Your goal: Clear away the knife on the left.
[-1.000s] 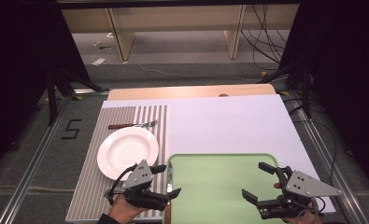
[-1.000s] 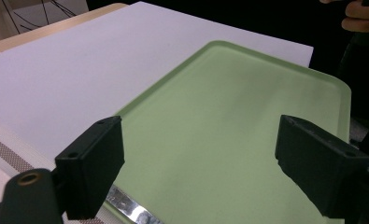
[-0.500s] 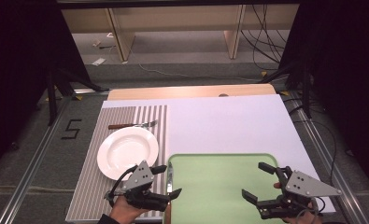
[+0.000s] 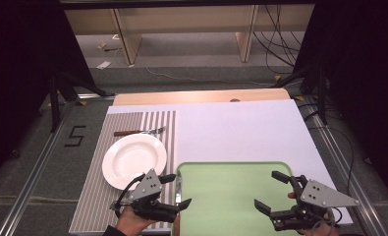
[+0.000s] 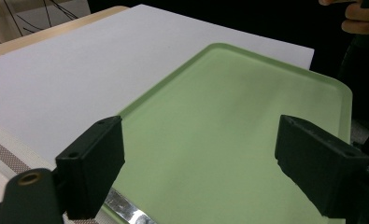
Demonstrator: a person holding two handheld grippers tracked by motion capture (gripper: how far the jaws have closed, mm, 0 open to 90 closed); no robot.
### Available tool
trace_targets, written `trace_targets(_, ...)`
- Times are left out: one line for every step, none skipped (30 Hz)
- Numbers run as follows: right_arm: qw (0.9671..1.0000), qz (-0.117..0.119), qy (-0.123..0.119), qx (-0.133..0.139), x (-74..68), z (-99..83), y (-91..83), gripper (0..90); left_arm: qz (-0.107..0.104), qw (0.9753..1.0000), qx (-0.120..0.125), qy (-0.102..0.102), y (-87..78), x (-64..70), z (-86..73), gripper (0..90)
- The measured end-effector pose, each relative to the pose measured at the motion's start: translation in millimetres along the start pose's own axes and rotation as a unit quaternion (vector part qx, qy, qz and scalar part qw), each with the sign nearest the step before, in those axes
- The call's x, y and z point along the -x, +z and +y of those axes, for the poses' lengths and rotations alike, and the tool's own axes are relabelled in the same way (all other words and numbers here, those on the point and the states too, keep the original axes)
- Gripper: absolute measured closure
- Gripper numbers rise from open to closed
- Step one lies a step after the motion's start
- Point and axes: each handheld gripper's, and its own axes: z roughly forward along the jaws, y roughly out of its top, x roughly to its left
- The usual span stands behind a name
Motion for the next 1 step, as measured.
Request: trace_targets(1.0000, 0.000, 0.000, 0.000, 0.0, -0.1, 0.0, 6.3, 0.004, 1.0000, 0.001, 0.002, -0.1, 0.2, 0.0, 15.4)
